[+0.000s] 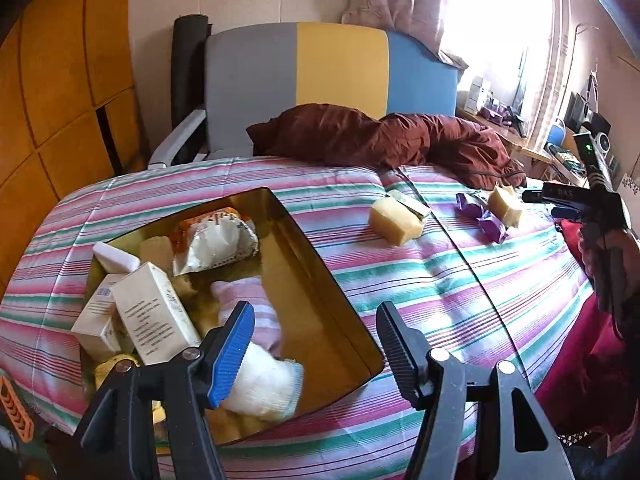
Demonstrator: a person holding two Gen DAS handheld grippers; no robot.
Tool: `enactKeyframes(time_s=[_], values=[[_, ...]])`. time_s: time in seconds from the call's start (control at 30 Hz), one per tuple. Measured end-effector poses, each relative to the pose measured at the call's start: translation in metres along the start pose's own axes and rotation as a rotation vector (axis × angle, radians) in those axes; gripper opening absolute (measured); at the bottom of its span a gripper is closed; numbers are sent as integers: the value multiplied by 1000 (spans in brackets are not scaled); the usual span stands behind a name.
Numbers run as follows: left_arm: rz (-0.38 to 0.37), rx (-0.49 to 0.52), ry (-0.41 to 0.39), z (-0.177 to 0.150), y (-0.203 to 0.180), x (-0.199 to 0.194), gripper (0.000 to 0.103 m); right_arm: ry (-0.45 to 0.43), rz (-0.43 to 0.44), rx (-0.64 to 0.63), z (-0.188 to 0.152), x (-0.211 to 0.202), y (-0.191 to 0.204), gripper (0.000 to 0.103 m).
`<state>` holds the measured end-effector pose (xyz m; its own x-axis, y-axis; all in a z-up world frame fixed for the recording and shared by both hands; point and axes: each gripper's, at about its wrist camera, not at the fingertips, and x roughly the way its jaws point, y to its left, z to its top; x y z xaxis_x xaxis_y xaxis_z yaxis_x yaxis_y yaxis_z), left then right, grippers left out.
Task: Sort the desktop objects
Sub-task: 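Move both tools back toward the remaining sponges and candy packets, then grasp the purple candy packet with the right tool while the left tool grasps a yellow sponge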
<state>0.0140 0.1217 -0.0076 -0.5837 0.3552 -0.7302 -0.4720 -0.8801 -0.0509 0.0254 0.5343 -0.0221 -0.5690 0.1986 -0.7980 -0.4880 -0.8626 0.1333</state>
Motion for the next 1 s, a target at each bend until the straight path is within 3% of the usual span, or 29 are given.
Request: enactKeyframes(time_s=[0.1, 0.37, 0.53, 0.67, 0.77, 0.8, 0.83, 0.97, 1.0], values=[[-8, 19, 11, 4, -7, 5, 65, 19, -42, 53, 11, 15, -18, 97], [-34, 56, 42, 14, -27, 22, 69, 8, -25, 175, 36, 53, -56, 102], [-80, 63, 75, 28, -42, 39, 69, 26, -18, 152, 40, 72, -55, 102], [-139, 11, 118, 40, -49, 57, 69, 37, -26, 97, 41, 82, -45, 102], [-153, 4, 129, 43, -56, 66, 69, -21, -108, 55, 43, 72, -40, 102], [-154, 8, 135, 43, -59, 69, 69, -33, -94, 50, 44, 68, -39, 102], [-158, 13, 142, 43, -61, 71, 69, -32, -55, 42, 45, 63, -36, 101], [-166, 26, 155, 44, -67, 80, 69, -7, 44, -87, 43, 48, -10, 75], [-167, 27, 158, 45, -68, 83, 69, 19, 82, -111, 39, 50, -4, 74]])
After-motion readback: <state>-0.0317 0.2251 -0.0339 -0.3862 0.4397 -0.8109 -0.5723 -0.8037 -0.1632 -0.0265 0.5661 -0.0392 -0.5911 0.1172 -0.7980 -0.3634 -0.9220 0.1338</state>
